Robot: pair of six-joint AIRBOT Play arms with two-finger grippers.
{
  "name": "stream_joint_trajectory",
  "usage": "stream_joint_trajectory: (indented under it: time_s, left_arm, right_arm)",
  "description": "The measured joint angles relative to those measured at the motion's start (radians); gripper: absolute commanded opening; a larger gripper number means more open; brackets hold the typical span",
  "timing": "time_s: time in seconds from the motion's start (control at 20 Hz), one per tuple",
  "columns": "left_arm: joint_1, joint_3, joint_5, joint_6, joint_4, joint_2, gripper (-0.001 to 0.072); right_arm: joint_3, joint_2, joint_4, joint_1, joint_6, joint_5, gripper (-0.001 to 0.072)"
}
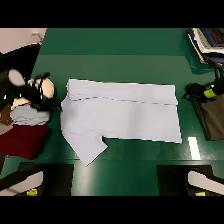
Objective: Fold the shirts.
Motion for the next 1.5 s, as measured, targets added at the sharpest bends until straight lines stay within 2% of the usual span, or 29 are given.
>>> stream_joint_trajectory:
  time_s: [0.2,0.4,0.7,0.85,0.9,0.95,1.0,1.2,1.5]
  left_arm:
    - [0.004,-0.316,0.003,-0.024,-0.103,0.201,0.0499]
    - [0.006,-0.514,0.072,-0.040,-0.205,0.292,0.0499]
    - [-0.003,-0.600,0.195,-0.041,-0.327,0.324,0.0498]
    - [-0.051,-0.610,0.254,-0.042,-0.355,0.326,0.0496]
    - [-0.071,-0.612,0.269,-0.045,-0.360,0.326,0.0398]
    - [-0.086,-0.614,0.284,-0.050,-0.356,0.326,0.0121]
    - [-0.097,-0.616,0.299,-0.054,-0.341,0.325,0.0032]
    - [-0.120,-0.594,0.269,-0.068,-0.345,0.325,0.0024]
    - [-0.127,-0.487,0.185,-0.066,-0.349,0.338,0.0024]
  right_arm:
    - [-0.144,0.135,0.039,-0.008,-0.021,-0.054,0.0385]
    - [-0.214,0.212,0.051,-0.008,-0.032,-0.080,0.0385]
    - [-0.238,0.261,0.056,-0.008,-0.050,-0.089,0.0385]
    - [-0.240,0.266,0.056,-0.010,-0.058,-0.085,0.0385]
    - [-0.241,0.267,0.056,-0.012,-0.062,-0.079,0.0384]
    - [-0.241,0.268,0.056,-0.018,-0.065,-0.072,0.0385]
    - [-0.241,0.269,0.056,-0.028,-0.067,-0.065,0.0385]
    - [-0.242,0.269,0.039,-0.115,-0.073,-0.019,0.0385]
    - [-0.350,0.261,-0.109,-0.288,-0.072,0.045,0.0388]
